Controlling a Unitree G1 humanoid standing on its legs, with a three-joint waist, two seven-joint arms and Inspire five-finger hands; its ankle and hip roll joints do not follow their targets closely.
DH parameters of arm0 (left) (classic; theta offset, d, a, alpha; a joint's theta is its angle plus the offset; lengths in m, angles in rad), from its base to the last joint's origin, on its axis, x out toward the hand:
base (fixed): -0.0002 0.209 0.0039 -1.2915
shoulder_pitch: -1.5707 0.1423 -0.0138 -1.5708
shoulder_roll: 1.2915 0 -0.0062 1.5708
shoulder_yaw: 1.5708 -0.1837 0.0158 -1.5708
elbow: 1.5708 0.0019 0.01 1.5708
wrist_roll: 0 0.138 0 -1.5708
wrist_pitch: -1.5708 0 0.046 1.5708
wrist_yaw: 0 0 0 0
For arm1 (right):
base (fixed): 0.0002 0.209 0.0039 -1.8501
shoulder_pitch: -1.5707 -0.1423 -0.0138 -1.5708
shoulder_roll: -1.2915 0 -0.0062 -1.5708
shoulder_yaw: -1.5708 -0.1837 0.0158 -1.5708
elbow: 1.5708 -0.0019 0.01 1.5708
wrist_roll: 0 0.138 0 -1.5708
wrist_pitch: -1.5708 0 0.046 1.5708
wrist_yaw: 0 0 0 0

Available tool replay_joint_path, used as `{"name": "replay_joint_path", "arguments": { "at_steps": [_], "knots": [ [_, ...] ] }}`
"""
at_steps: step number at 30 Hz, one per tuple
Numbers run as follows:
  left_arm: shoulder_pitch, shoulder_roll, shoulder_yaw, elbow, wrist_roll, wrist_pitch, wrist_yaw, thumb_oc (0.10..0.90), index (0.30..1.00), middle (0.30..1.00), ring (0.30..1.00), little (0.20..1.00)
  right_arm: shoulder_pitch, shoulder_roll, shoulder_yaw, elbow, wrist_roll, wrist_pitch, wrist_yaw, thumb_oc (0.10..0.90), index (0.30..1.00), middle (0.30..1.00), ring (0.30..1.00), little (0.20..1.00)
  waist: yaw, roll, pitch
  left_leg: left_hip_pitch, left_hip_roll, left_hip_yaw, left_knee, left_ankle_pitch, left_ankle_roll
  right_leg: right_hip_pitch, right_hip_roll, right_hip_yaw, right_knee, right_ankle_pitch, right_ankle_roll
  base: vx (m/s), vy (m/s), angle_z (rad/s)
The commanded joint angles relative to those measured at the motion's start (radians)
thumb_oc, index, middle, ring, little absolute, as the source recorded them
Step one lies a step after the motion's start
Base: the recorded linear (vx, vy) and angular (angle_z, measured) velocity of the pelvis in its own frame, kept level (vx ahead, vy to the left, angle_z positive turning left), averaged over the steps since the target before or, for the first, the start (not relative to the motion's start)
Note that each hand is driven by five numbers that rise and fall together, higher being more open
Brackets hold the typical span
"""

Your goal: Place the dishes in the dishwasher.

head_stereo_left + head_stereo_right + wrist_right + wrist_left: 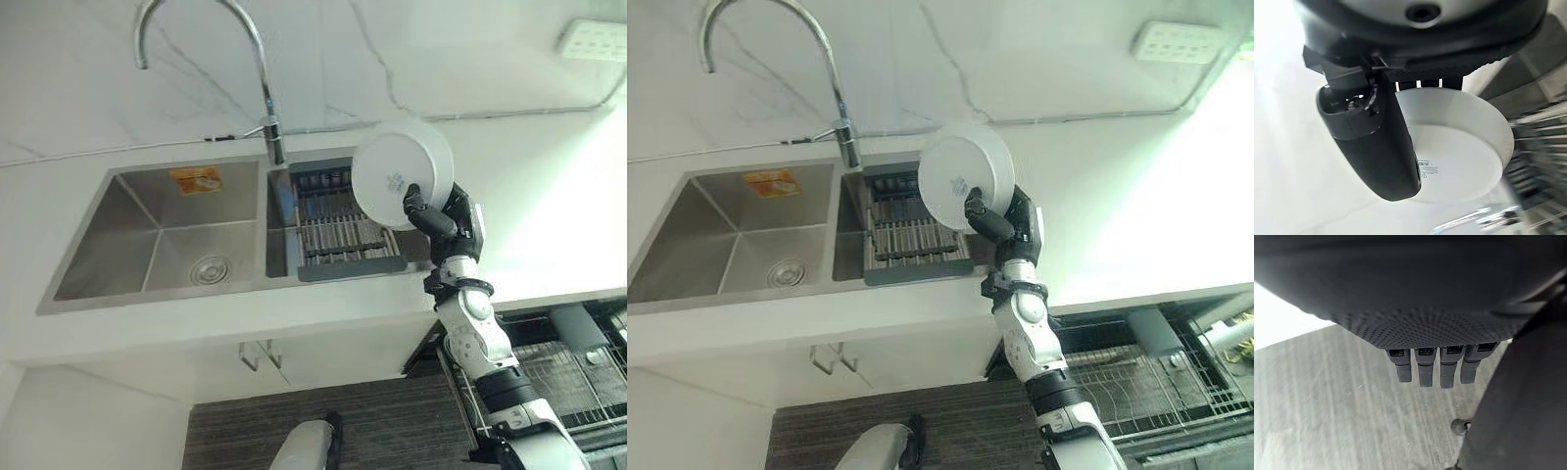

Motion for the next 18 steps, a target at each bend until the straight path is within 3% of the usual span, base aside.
{"name": "replay_joint_path", "arguments": {
  "at_steps": [1,3,8,12,15,18],
  "knots": [
    [-0.024,0.055,-0.032,-0.029,0.073,-0.037,0.091,0.8,0.9,0.9,0.9,0.9,-0.113,-0.027,-0.022,-0.169,0.04,-0.172,0.081,0.4,0.3,0.3,0.3,0.3,-0.003,-0.002,-0.068,0.106,0.012,-0.016,-0.069,-0.188,-0.037,-0.044,-0.03,0.018,-0.008,-0.016,0.052,-0.12,-0.087,-0.45],
    [-0.093,0.105,-0.03,-0.085,0.106,0.009,0.13,0.8,0.9,0.9,0.9,0.9,-0.082,-0.041,-0.021,-0.271,0.031,-0.158,0.057,0.4,0.3,0.3,0.3,0.3,-0.042,0.001,-0.078,0.114,0.032,0.006,-0.069,-0.189,-0.042,-0.048,0.001,0.053,-0.008,-0.037,0.042,-0.14,-0.137,-0.37],
    [-0.154,0.137,-0.049,-0.13,0.151,0.014,0.133,0.8,0.9,0.9,0.9,0.9,-0.037,-0.071,-0.043,-0.334,0.005,-0.156,0.04,0.4,0.3,0.3,0.3,0.3,-0.08,0.003,-0.083,0.112,0.048,0.014,-0.069,-0.184,-0.048,-0.048,0.037,0.09,-0.008,-0.055,0.023,-0.08,-0.103,-0.34],
    [-0.171,0.136,-0.077,-0.14,0.175,-0.001,0.131,0.8,0.9,0.9,0.9,0.9,-0.013,-0.088,-0.064,-0.361,-0.003,-0.147,0.03,0.4,0.3,0.3,0.3,0.3,-0.103,0.001,-0.084,0.111,0.056,0.023,-0.069,-0.181,-0.057,-0.052,0.052,0.119,-0.008,-0.064,0.015,-0.07,-0.108,-0.4],
    [-0.194,0.108,-0.164,-0.134,0.262,-0.027,0.116,0.8,0.9,0.9,0.9,0.9,0.058,-0.12,-0.108,-0.388,-0.014,-0.143,0.03,0.4,0.3,0.3,0.3,0.3,-0.161,-0.003,-0.085,0.113,0.08,0.054,-0.069,-0.174,-0.074,-0.067,0.07,0.169,-0.008,-0.073,0.004,-0.09,-0.163,-0.4],
    [-0.206,0.094,-0.195,-0.117,0.254,-0.03,0.106,0.8,0.9,0.9,0.9,0.9,0.1,-0.147,-0.131,-0.401,-0.028,-0.124,0.027,0.4,0.3,0.3,0.3,0.3,-0.19,-0.006,-0.087,0.109,0.092,0.066,-0.069,-0.166,-0.081,-0.079,0.079,0.186,-0.008,-0.071,0.0,-0.02,-0.082,-0.51]
  ]
}}
